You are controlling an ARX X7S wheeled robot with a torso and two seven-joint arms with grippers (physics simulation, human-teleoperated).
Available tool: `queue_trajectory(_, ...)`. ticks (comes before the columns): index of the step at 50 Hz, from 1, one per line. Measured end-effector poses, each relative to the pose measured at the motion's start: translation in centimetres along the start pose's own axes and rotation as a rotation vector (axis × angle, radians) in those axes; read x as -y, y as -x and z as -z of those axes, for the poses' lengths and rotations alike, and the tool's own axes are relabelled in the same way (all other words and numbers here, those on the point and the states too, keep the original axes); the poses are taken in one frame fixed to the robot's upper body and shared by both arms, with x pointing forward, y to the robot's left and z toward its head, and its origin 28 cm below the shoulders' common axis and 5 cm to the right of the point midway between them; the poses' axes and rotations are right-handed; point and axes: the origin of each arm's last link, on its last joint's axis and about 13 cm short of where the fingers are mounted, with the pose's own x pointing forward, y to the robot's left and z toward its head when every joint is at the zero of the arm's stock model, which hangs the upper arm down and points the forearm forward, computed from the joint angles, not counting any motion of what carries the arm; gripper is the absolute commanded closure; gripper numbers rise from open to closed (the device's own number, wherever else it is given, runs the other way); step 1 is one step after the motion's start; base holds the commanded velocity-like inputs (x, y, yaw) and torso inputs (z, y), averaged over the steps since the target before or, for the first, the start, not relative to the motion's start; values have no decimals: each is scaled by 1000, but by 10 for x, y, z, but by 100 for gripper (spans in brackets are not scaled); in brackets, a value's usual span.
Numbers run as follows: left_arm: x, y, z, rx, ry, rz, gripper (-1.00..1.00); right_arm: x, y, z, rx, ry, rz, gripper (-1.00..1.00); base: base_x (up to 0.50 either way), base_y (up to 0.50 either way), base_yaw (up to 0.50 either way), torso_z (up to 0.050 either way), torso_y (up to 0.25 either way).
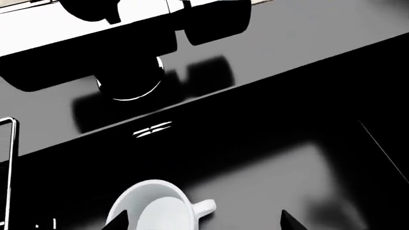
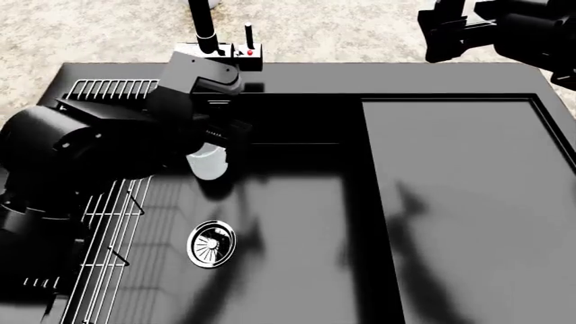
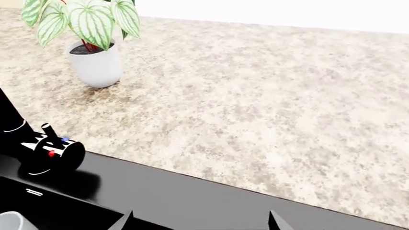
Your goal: Pick the cup and bowl from the sink and place them on the counter for drying.
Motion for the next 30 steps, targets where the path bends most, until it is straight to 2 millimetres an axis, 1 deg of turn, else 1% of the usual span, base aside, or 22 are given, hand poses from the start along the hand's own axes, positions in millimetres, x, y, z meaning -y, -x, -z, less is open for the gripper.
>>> queue_trajectory(11, 5, -9, -5, -17, -52, -21, -100, 0, 0, 0, -7, -13, -5, -100, 0, 0, 0, 0, 0)
queue_trajectory(30, 5, -22, -4, -48, -145, -66, -100, -1, 0, 0, -24, -33, -23, -100, 0, 0, 0, 0, 0)
